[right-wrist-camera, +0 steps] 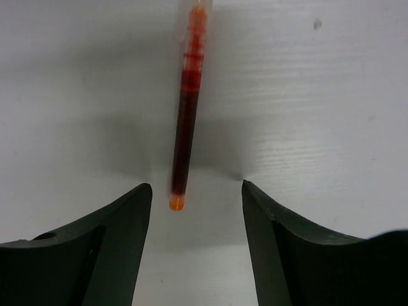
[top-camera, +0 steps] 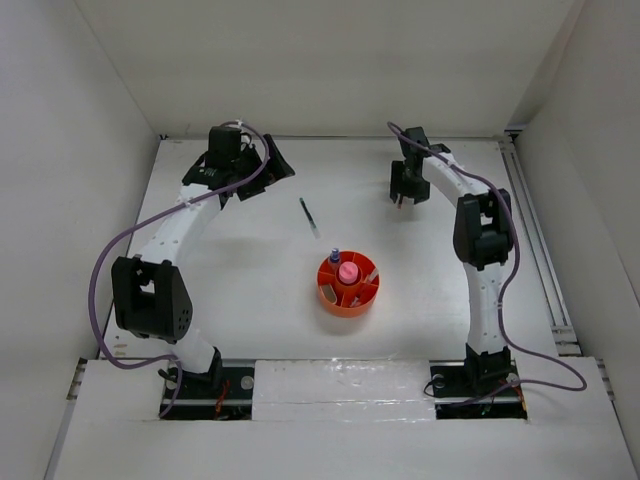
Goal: Sort the stationery into containers
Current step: Pick up the pen from the center of the board, then place the pen in the storage box.
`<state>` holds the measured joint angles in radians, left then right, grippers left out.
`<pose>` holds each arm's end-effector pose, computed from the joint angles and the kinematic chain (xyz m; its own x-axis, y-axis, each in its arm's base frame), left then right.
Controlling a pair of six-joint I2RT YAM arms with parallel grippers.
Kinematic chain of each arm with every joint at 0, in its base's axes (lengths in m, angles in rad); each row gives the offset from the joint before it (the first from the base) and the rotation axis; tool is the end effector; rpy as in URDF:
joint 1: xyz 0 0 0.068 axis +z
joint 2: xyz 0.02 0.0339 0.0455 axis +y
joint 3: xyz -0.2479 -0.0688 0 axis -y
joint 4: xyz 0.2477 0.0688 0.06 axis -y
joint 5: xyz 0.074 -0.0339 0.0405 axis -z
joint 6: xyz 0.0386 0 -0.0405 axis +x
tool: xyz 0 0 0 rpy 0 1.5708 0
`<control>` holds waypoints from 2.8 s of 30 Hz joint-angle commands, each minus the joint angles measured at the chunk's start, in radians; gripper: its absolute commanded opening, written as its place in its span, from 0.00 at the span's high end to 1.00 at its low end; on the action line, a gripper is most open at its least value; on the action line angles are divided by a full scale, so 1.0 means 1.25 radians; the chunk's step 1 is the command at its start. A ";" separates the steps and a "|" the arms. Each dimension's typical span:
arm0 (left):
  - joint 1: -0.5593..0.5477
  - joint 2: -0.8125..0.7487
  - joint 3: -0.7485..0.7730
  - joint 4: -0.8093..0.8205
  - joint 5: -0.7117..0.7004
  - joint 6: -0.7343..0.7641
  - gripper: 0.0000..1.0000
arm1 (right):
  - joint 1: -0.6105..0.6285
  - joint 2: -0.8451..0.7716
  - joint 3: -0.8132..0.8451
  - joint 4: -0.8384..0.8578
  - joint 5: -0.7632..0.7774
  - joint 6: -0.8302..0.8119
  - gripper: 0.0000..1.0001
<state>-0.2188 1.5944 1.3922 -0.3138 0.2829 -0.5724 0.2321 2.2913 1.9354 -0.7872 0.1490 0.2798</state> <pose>0.3658 -0.0924 0.3156 -0.6461 -0.3891 -0.6566 0.1136 0.8017 -0.5869 0.4715 0.1056 0.1677 -0.8974 0.0685 -0.4359 0.0835 0.9964 -0.0153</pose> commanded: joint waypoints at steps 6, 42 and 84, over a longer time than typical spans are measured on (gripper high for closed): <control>0.022 -0.013 0.057 0.007 0.030 0.019 0.00 | -0.022 0.068 0.152 -0.022 -0.025 -0.043 0.39; 0.039 0.035 0.080 0.155 0.358 -0.062 0.00 | 0.002 -0.190 -0.047 0.095 -0.168 -0.075 1.00; 0.031 0.019 0.144 0.204 0.401 -0.019 0.48 | 0.259 -0.392 -0.127 0.468 -0.713 0.038 1.00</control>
<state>-0.1791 1.6737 1.5772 -0.0891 0.7826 -0.6117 0.5327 1.8465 1.7786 -0.2760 -0.6960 0.3187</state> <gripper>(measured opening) 0.523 0.115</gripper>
